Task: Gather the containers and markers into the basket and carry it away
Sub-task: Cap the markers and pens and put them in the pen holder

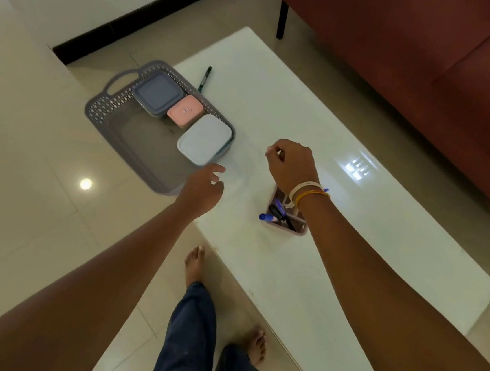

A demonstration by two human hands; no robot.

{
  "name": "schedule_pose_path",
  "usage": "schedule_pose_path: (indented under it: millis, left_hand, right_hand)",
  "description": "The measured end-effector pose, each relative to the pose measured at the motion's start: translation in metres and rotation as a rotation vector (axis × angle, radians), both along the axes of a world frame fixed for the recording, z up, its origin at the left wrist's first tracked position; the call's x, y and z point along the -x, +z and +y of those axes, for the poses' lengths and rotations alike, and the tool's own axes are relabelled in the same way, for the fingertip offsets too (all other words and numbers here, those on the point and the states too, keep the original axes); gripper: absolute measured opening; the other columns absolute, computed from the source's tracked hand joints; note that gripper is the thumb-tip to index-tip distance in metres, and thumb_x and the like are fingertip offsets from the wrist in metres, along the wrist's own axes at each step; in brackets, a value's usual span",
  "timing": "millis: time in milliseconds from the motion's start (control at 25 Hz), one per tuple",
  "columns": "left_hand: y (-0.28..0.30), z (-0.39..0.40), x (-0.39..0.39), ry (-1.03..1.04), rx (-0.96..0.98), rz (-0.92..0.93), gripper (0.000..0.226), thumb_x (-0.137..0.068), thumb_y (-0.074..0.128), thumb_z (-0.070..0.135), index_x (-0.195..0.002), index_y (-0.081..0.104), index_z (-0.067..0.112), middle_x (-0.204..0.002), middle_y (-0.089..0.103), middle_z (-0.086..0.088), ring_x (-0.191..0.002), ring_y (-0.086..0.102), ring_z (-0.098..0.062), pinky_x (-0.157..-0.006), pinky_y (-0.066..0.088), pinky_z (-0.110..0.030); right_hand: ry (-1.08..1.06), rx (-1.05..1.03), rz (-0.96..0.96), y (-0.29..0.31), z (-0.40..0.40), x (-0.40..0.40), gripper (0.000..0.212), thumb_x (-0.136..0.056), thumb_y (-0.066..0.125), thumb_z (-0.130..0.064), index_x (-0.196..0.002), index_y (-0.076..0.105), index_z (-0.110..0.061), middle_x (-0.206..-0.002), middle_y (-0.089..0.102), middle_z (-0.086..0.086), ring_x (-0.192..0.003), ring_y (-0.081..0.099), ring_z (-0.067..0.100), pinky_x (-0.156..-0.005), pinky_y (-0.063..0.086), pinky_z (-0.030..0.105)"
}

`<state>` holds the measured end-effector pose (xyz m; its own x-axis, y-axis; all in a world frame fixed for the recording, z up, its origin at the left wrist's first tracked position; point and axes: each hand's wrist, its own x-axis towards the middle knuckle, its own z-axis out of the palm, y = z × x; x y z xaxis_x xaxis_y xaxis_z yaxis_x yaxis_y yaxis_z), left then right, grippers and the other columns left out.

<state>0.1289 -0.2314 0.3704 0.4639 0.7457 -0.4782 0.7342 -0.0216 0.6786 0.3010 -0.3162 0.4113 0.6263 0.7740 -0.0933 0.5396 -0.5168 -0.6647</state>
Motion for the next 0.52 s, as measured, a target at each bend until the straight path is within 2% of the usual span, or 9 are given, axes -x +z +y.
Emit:
schedule_pose_path:
  millis: [120, 240, 400, 520]
  left_hand:
    - [-0.004, 0.048, 0.010, 0.061, -0.162, 0.008, 0.035, -0.087, 0.047, 0.005, -0.118, 0.062, 0.016, -0.117, 0.068, -0.010, -0.106, 0.062, -0.023, -0.079, 0.040, -0.018]
    - [-0.009, 0.089, 0.018, 0.091, -0.170, 0.013, 0.035, -0.087, 0.048, 0.004, -0.117, 0.063, 0.015, -0.117, 0.066, -0.009, -0.107, 0.061, -0.020, -0.085, 0.037, -0.017]
    - [-0.019, 0.144, 0.021, -0.021, -0.200, 0.081, 0.041, -0.088, 0.047, 0.002, -0.127, 0.057, 0.008, -0.130, 0.060, -0.013, -0.121, 0.054, -0.028, -0.102, 0.040, -0.032]
    - [-0.034, 0.181, 0.020, -0.079, -0.151, 0.211, 0.043, -0.089, 0.046, 0.006, -0.132, 0.053, 0.010, -0.135, 0.057, -0.011, -0.125, 0.051, -0.029, -0.102, 0.039, -0.032]
  right_hand:
    - [0.071, 0.041, -0.012, -0.004, 0.062, 0.002, 0.023, -0.092, 0.053, -0.019, -0.089, 0.069, -0.003, -0.076, 0.069, 0.012, -0.081, 0.063, 0.034, -0.075, 0.052, 0.038]
    - [0.052, 0.096, 0.032, -0.020, 0.122, 0.007, 0.019, -0.089, 0.051, -0.017, -0.085, 0.067, -0.008, -0.087, 0.071, 0.012, -0.088, 0.064, 0.033, -0.075, 0.051, 0.032]
    - [-0.014, 0.178, 0.066, -0.042, 0.191, 0.012, 0.021, -0.091, 0.047, -0.017, -0.089, 0.066, -0.009, -0.098, 0.070, 0.012, -0.092, 0.063, 0.032, -0.072, 0.049, 0.031]
    - [-0.074, 0.248, 0.037, -0.063, 0.234, 0.003, 0.021, -0.090, 0.046, -0.013, -0.071, 0.054, -0.012, -0.097, 0.067, 0.014, -0.096, 0.063, 0.034, -0.067, 0.040, 0.029]
